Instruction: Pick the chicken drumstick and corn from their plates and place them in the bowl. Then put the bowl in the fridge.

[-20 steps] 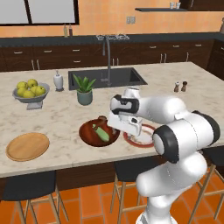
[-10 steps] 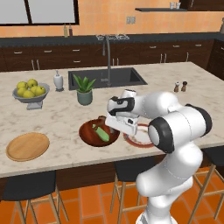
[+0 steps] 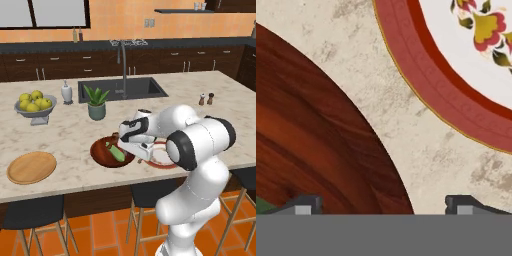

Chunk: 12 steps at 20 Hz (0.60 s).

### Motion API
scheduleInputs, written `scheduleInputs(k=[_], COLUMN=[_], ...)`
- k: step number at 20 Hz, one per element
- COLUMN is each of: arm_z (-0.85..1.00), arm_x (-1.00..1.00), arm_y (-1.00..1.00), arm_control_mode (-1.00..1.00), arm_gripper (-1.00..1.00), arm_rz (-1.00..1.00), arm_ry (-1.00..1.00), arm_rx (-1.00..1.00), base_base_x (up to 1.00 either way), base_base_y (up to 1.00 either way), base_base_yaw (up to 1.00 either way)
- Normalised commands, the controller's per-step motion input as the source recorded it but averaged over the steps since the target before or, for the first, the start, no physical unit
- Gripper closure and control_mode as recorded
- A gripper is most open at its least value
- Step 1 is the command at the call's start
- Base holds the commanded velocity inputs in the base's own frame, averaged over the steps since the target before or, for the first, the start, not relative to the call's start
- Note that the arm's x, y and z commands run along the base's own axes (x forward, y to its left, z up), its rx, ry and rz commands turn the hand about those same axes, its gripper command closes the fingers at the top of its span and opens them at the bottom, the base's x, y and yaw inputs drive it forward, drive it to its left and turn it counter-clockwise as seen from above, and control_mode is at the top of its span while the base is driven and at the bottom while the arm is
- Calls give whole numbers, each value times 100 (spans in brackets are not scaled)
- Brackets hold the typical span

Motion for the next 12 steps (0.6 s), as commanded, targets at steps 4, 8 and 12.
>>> scheduleInputs(k=[4,8,12], arm_z=[0,3,69], arm_x=[0,-3,-43], arm_y=[0,0,0], arm_control_mode=[-100,-100,-100], arm_gripper=[100,100,100], arm_rz=[0,0,-3], arm_ry=[0,-2,-25], arm_rx=[0,0,1], base_base_x=[0,0,0], base_base_y=[0,0,0], base_base_yaw=[0,0,0])
